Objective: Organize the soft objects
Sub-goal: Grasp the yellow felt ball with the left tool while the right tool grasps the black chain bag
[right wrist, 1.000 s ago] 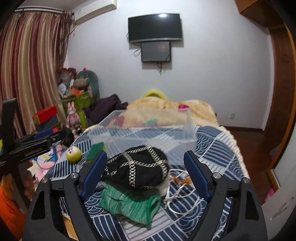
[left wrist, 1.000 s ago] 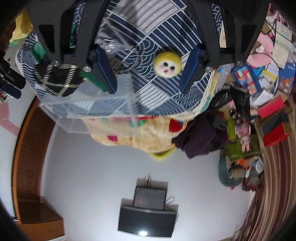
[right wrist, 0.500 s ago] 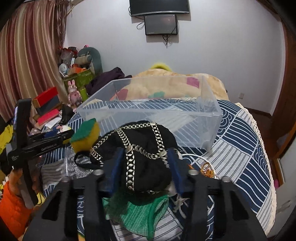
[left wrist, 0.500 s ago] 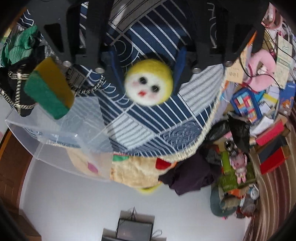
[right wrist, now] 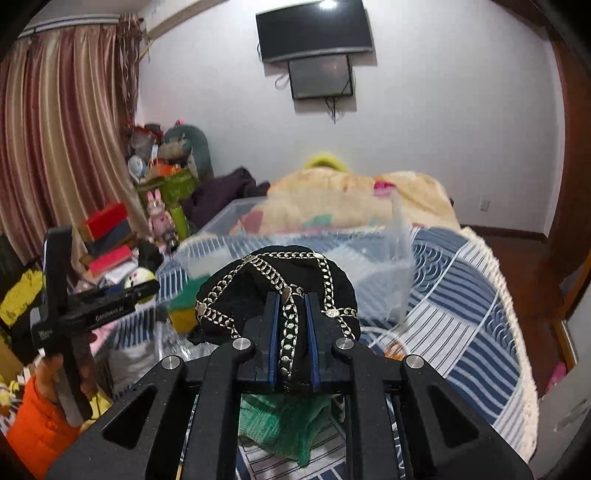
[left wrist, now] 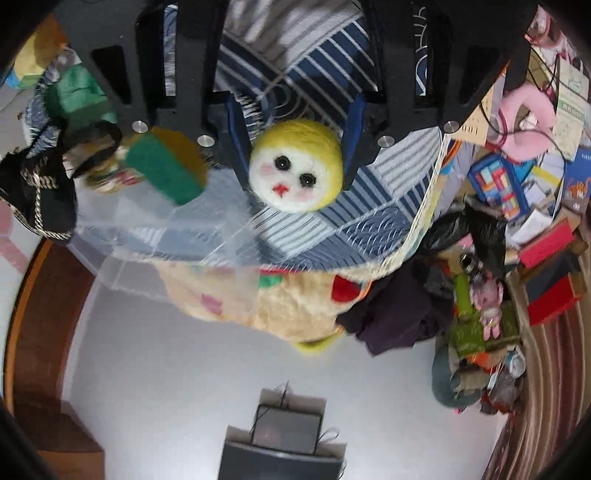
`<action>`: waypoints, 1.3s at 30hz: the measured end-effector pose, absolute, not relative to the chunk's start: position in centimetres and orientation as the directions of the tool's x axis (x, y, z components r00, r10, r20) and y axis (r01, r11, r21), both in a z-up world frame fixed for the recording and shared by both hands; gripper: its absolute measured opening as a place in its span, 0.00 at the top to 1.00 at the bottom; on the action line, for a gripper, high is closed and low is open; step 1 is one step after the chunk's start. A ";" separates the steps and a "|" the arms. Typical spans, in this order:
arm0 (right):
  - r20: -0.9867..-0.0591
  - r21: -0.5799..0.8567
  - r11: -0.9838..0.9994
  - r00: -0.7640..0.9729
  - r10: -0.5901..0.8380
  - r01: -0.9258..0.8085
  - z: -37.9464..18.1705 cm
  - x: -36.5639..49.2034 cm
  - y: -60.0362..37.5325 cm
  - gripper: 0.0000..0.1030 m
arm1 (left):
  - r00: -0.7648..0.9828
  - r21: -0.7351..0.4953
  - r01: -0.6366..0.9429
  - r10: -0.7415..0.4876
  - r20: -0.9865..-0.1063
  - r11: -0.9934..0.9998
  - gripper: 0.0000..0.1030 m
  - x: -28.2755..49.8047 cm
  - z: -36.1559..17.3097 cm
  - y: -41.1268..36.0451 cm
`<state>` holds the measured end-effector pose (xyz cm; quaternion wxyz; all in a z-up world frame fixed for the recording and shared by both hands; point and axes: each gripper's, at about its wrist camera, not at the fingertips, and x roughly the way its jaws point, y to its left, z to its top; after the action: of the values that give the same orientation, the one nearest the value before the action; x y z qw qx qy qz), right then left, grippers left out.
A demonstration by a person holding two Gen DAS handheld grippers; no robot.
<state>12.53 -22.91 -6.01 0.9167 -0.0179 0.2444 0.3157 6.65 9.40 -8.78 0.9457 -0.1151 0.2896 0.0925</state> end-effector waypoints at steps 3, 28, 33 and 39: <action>-0.424 0.124 0.796 0.694 0.582 -0.592 -4.8 12.4 -23.5 0.89 | 0.846 -0.154 -0.201 0.092 -0.526 0.967 0.57 6.1 -6.7 8.4; -0.504 0.030 0.839 0.717 0.482 -0.544 -4.8 22.2 -18.2 0.89 | 0.803 -0.087 0.032 -0.078 -0.591 0.996 0.57 17.6 -3.8 4.2; -0.601 0.000 0.828 0.662 0.448 -0.560 -6.7 23.8 -16.6 0.89 | 0.752 -0.054 0.037 -0.063 -0.656 0.998 0.57 19.8 -5.6 3.7; -0.658 -0.009 0.819 0.621 0.427 -0.573 -7.8 24.4 -16.3 0.88 | 0.718 -0.042 0.027 -0.048 -0.695 0.999 0.57 20.9 -7.0 3.5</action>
<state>24.35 -16.30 -7.79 0.8935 -0.1097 0.3337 0.2797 20.91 3.48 -7.03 0.9267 -0.0143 0.3751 -0.0203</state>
